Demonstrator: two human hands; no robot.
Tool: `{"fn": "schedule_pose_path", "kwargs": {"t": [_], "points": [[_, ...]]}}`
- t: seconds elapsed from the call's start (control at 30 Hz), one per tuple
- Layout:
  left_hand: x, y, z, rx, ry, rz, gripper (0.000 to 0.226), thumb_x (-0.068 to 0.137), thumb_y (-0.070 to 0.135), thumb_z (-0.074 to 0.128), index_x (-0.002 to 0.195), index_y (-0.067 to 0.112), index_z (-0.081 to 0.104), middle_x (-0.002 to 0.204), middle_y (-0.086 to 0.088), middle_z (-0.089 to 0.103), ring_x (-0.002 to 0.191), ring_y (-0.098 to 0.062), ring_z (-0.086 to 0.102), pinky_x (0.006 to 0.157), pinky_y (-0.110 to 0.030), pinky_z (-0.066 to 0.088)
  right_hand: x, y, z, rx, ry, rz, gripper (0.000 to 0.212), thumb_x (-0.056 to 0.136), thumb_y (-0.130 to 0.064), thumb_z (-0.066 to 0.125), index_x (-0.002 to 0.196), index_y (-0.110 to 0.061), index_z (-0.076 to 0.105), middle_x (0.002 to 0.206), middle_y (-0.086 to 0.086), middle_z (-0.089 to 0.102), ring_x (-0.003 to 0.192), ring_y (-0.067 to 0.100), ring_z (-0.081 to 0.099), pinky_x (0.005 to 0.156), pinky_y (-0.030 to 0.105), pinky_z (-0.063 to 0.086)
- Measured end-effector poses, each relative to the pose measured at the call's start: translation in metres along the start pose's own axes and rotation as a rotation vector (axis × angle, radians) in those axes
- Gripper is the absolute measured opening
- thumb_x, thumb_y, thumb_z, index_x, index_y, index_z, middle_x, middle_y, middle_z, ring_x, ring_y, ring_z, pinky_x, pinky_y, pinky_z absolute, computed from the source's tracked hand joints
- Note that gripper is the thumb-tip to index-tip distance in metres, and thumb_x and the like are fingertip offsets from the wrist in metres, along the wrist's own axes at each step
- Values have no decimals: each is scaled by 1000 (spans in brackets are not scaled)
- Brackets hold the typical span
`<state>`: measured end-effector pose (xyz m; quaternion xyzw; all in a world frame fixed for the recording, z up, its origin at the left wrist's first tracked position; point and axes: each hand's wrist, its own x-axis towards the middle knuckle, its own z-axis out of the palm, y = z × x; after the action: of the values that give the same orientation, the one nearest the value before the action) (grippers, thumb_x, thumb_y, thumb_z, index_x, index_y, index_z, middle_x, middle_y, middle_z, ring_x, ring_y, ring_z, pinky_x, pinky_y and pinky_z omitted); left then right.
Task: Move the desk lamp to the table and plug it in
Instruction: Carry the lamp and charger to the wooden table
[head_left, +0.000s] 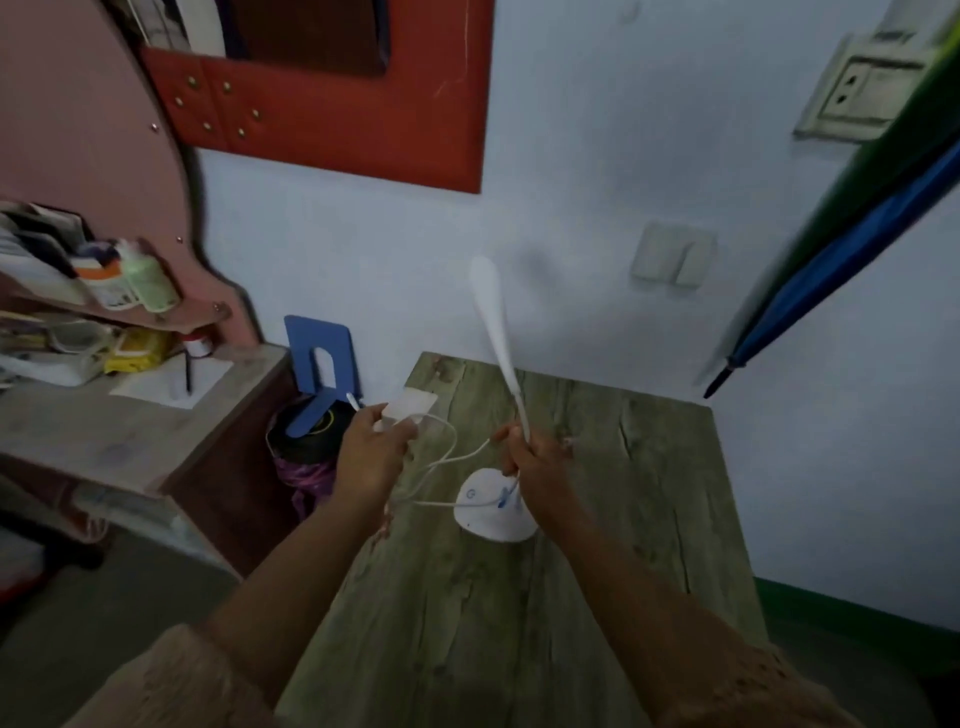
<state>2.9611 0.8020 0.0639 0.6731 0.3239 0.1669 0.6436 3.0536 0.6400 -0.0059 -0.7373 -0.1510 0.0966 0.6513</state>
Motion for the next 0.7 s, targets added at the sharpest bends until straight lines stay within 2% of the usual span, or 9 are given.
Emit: {"fn": "schedule_pose_path", "kwargs": {"t": [0.1, 0.27, 0.37, 0.47, 0.53, 0.63, 0.7], "points": [[20, -5, 6, 2, 30, -30, 29, 87, 13, 57, 115, 5, 56, 71, 0, 50, 51, -10, 41, 44, -23, 32, 26, 13, 4, -28, -47, 16, 32, 99, -15, 41, 78, -25, 64, 56, 0, 50, 52, 8, 50, 53, 21, 42], [38, -11, 8, 6, 36, -42, 27, 88, 14, 56, 113, 3, 56, 64, 2, 48, 47, -9, 38, 41, -22, 30, 43, 28, 7, -16, -80, 7, 32, 98, -12, 42, 79, -23, 66, 50, -9, 51, 46, -2, 49, 48, 10, 41], [42, -10, 8, -3, 28, -45, 27, 88, 15, 56, 113, 4, 56, 64, 2, 48, 45, -8, 37, 35, -17, 30, 44, 29, 7, -1, -97, 10, 31, 99, -12, 41, 83, -22, 65, 53, -11, 53, 50, 1, 50, 51, 13, 42], [38, -9, 5, -11, 11, -40, 29, 89, 15, 56, 115, 3, 55, 66, 1, 48, 45, -8, 37, 31, -14, 30, 42, 21, 5, 10, -128, 21, 21, 98, -10, 44, 95, -21, 62, 66, 1, 53, 61, 11, 53, 58, 20, 45], [32, -7, 2, -23, -2, -45, 29, 89, 15, 56, 116, 4, 54, 66, 1, 48, 46, -9, 37, 31, -13, 30, 39, 14, 2, -6, -168, 41, 20, 95, -9, 49, 110, -20, 56, 82, 5, 58, 73, 14, 57, 64, 19, 50], [18, -1, -9, -57, -24, -50, 29, 89, 14, 55, 116, 3, 54, 64, 1, 46, 45, -9, 35, 31, -13, 29, 29, -2, -2, -126, -245, 113, 52, 93, -18, 56, 139, -16, 33, 115, 4, 53, 100, 11, 56, 76, 15, 50], [10, 4, -16, -100, -45, -47, 29, 90, 13, 55, 117, 2, 53, 61, 1, 44, 38, -5, 34, 31, -12, 28, 21, -13, -5, -179, -281, 140, 70, 91, -22, 59, 147, -15, 17, 134, 8, 45, 122, 22, 49, 96, 34, 48]]}}
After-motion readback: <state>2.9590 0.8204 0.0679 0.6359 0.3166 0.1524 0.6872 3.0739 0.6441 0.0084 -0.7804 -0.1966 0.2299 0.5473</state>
